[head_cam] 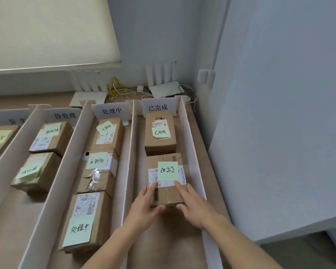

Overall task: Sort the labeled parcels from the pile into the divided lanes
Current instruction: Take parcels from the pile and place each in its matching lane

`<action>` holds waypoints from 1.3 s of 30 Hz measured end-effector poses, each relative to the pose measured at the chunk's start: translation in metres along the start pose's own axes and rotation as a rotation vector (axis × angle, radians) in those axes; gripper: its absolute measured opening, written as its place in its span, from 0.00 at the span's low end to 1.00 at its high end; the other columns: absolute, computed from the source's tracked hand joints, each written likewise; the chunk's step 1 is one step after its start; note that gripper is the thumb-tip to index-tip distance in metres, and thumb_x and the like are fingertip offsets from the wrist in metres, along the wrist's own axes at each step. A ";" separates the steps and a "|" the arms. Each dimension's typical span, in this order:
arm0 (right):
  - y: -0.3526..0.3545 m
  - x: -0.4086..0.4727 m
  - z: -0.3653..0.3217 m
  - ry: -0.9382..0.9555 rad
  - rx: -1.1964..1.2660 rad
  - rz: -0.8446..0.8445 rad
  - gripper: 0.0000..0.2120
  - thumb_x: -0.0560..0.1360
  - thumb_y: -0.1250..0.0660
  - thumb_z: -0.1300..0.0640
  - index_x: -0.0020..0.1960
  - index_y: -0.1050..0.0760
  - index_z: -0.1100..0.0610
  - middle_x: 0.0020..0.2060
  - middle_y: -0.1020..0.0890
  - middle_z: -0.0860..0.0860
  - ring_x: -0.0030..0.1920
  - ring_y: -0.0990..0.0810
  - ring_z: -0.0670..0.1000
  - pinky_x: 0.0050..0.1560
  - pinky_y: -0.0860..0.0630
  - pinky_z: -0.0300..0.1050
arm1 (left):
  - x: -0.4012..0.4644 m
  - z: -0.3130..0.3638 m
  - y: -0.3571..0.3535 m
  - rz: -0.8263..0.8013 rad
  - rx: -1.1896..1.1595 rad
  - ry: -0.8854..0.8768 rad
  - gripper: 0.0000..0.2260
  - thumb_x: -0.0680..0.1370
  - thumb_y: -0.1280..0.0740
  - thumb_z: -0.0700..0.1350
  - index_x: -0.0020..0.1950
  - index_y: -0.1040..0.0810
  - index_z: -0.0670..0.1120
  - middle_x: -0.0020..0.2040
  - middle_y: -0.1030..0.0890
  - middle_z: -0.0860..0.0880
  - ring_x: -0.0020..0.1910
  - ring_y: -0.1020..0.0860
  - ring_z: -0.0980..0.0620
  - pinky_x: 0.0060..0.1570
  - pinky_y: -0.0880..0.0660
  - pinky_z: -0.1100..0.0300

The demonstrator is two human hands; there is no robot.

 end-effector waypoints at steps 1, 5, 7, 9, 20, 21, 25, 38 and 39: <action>-0.005 0.005 0.002 0.002 0.001 0.000 0.38 0.83 0.39 0.48 0.80 0.63 0.36 0.82 0.51 0.47 0.76 0.35 0.56 0.73 0.31 0.56 | 0.002 -0.005 -0.003 0.002 -0.008 0.009 0.38 0.77 0.28 0.52 0.81 0.46 0.54 0.76 0.38 0.54 0.73 0.36 0.55 0.69 0.38 0.64; -0.023 0.019 0.006 -0.016 -0.023 -0.001 0.38 0.84 0.39 0.48 0.81 0.63 0.39 0.82 0.50 0.50 0.72 0.30 0.57 0.69 0.27 0.53 | 0.010 -0.021 -0.014 -0.020 -0.037 0.034 0.38 0.77 0.28 0.48 0.81 0.47 0.54 0.77 0.41 0.56 0.74 0.38 0.57 0.69 0.41 0.67; -0.030 0.024 0.010 -0.015 -0.043 -0.004 0.37 0.84 0.40 0.48 0.81 0.63 0.40 0.81 0.49 0.51 0.70 0.28 0.57 0.68 0.26 0.52 | 0.015 -0.026 -0.017 -0.027 -0.048 0.036 0.39 0.76 0.27 0.47 0.81 0.46 0.54 0.77 0.41 0.56 0.74 0.38 0.57 0.69 0.42 0.68; -0.032 0.032 0.012 -0.019 -0.057 -0.007 0.37 0.84 0.40 0.48 0.82 0.63 0.41 0.81 0.48 0.52 0.69 0.27 0.57 0.67 0.26 0.51 | 0.021 -0.031 -0.019 -0.024 -0.056 0.041 0.39 0.76 0.27 0.47 0.81 0.46 0.54 0.77 0.41 0.56 0.74 0.38 0.58 0.68 0.43 0.70; -0.025 0.064 0.018 -0.023 -0.046 0.043 0.38 0.83 0.37 0.48 0.81 0.60 0.40 0.78 0.42 0.52 0.68 0.27 0.57 0.65 0.24 0.54 | 0.050 -0.038 -0.018 -0.009 -0.039 0.030 0.39 0.77 0.28 0.47 0.81 0.48 0.54 0.78 0.43 0.55 0.75 0.39 0.55 0.70 0.41 0.65; -0.024 0.065 0.018 -0.024 -0.044 0.043 0.38 0.83 0.37 0.48 0.81 0.59 0.40 0.79 0.42 0.52 0.68 0.27 0.57 0.65 0.25 0.54 | 0.051 -0.039 -0.017 -0.007 -0.043 0.033 0.39 0.77 0.28 0.47 0.81 0.47 0.54 0.78 0.43 0.54 0.75 0.39 0.56 0.70 0.42 0.66; -0.024 0.069 0.018 -0.022 -0.040 0.038 0.38 0.83 0.37 0.48 0.81 0.60 0.39 0.79 0.44 0.51 0.70 0.29 0.57 0.67 0.25 0.54 | 0.053 -0.040 -0.015 0.006 -0.044 0.040 0.38 0.77 0.28 0.47 0.81 0.46 0.53 0.78 0.42 0.54 0.75 0.40 0.56 0.68 0.44 0.69; -0.010 0.070 0.009 -0.071 -0.064 -0.003 0.37 0.82 0.34 0.52 0.81 0.54 0.41 0.79 0.43 0.53 0.68 0.25 0.59 0.65 0.24 0.55 | 0.054 -0.033 -0.012 -0.026 -0.007 0.117 0.39 0.76 0.28 0.48 0.81 0.47 0.55 0.80 0.46 0.50 0.76 0.38 0.49 0.71 0.40 0.61; -0.007 0.070 0.009 -0.074 -0.096 -0.006 0.37 0.81 0.34 0.52 0.81 0.54 0.41 0.80 0.45 0.54 0.68 0.25 0.60 0.65 0.24 0.55 | 0.054 -0.032 -0.011 -0.036 0.025 0.135 0.39 0.76 0.28 0.50 0.81 0.48 0.56 0.81 0.49 0.48 0.77 0.39 0.47 0.72 0.40 0.59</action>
Point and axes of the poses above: each hand's wrist, its own x-axis towards the middle knuckle, its own y-axis out of the back of the hand, z = x × y, the point moved 5 cm from there along x, towards the middle knuckle
